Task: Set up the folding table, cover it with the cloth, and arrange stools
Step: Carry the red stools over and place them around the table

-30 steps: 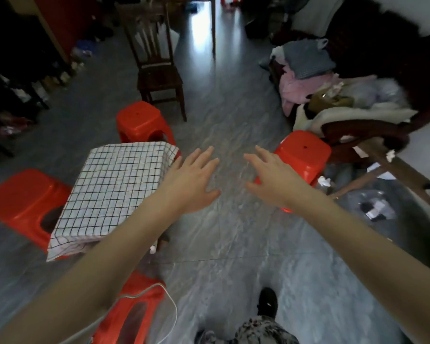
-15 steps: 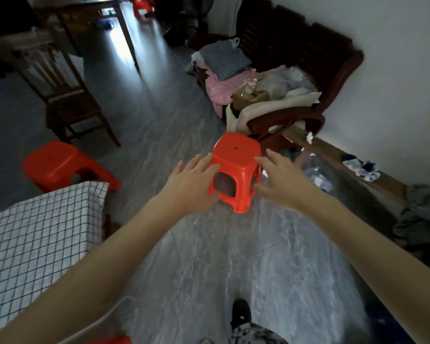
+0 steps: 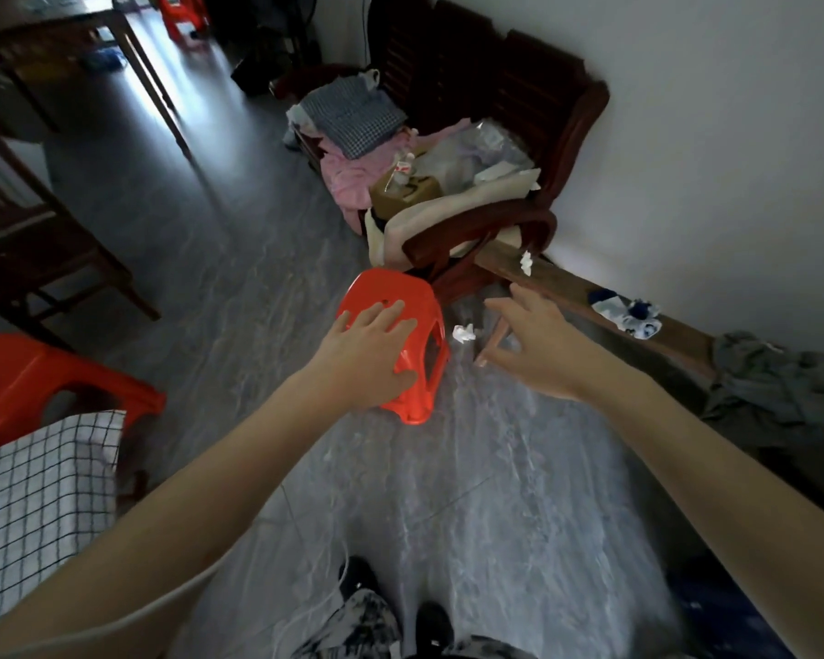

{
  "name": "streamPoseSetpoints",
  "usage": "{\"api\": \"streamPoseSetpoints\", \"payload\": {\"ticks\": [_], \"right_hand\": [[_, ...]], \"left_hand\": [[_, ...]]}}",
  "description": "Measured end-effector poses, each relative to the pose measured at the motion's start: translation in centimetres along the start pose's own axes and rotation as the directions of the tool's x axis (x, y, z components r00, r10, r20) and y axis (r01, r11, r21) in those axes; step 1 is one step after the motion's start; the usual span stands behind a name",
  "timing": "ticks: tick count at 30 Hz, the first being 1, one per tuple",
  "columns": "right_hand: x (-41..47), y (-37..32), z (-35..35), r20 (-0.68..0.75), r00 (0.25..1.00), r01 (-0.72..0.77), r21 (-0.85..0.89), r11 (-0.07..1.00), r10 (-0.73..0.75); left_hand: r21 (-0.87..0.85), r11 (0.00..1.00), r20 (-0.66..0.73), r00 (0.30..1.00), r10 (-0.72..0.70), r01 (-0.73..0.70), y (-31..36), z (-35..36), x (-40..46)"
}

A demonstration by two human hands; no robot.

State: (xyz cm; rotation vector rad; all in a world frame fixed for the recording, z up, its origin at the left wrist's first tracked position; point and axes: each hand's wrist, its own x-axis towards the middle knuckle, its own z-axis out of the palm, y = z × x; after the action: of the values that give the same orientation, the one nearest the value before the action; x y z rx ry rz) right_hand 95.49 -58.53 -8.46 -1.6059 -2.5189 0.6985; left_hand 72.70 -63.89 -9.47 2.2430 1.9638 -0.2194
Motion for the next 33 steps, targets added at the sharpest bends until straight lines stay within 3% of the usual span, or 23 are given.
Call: {"api": "streamPoseSetpoints", "payload": {"ticks": [13, 24, 33], "right_hand": [[15.6, 0.6, -4.1, 0.009, 0.997, 0.083, -0.129, 0.988, -0.083], [30.3, 3.1, -5.9, 0.113, 0.992, 0.086, -0.201, 0.976, -0.064], [41.3, 6.2, -3.8, 0.28, 0.944, 0.233, -0.182, 0.955, -0.177]], "left_hand": [[-0.027, 0.997, 0.019, 0.998, -0.065, 0.066, -8.0, -1.6, 13.9], [-0.097, 0.983, 0.077, 0.986, -0.146, 0.153, -14.8, -1.4, 26.4], [-0.109, 0.933, 0.189, 0.928, -0.32, 0.344, -17.5, 2.7, 32.7]]}}
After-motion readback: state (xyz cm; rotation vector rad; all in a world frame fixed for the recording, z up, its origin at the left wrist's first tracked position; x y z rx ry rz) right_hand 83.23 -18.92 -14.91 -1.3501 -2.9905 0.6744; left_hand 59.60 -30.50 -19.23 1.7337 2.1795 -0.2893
